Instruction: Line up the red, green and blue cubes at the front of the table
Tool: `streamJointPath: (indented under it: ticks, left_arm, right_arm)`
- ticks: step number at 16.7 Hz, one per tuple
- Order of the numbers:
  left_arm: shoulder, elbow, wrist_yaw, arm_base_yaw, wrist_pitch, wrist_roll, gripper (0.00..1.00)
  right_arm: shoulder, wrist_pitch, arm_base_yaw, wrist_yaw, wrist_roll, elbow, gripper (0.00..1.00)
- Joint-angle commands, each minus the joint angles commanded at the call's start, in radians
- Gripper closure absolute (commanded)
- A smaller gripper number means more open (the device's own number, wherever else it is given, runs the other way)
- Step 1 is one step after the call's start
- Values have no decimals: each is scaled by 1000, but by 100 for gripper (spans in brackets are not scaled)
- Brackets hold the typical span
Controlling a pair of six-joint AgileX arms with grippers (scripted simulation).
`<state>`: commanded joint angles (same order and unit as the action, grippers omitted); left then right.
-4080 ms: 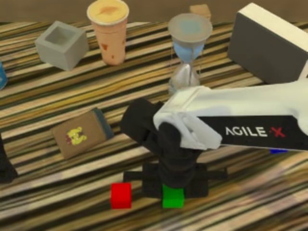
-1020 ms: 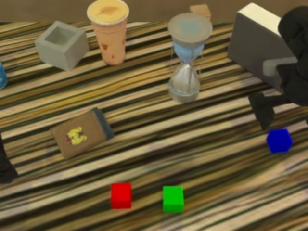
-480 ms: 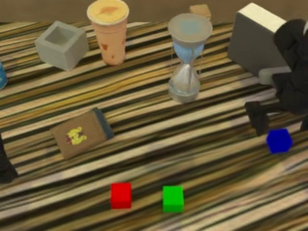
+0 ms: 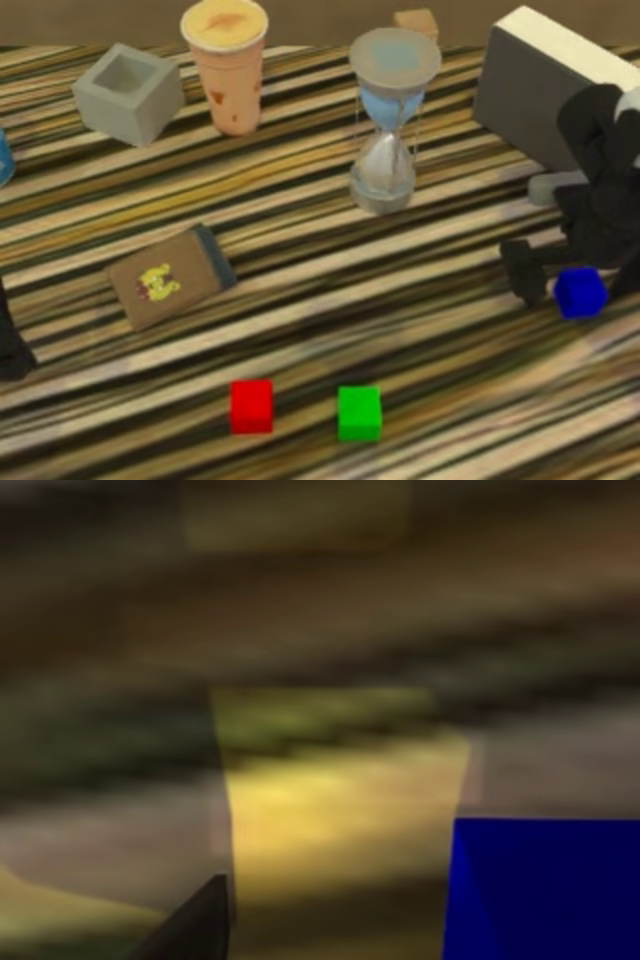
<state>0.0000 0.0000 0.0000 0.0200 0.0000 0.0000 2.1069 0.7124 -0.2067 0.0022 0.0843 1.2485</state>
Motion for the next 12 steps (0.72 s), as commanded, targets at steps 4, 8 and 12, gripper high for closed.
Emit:
streamJointPath:
  ticks: [4,8,12]
  left_arm:
    - [0,0,0,0,0,0,0]
    - [0,0,0,0,0,0,0]
    - [0,0,0,0,0,0,0]
  right_arm:
    - [0,0,0,0,0,0,15]
    - [0,0,0,0,0,0,45]
    - [0,0,0,0,0,0,75]
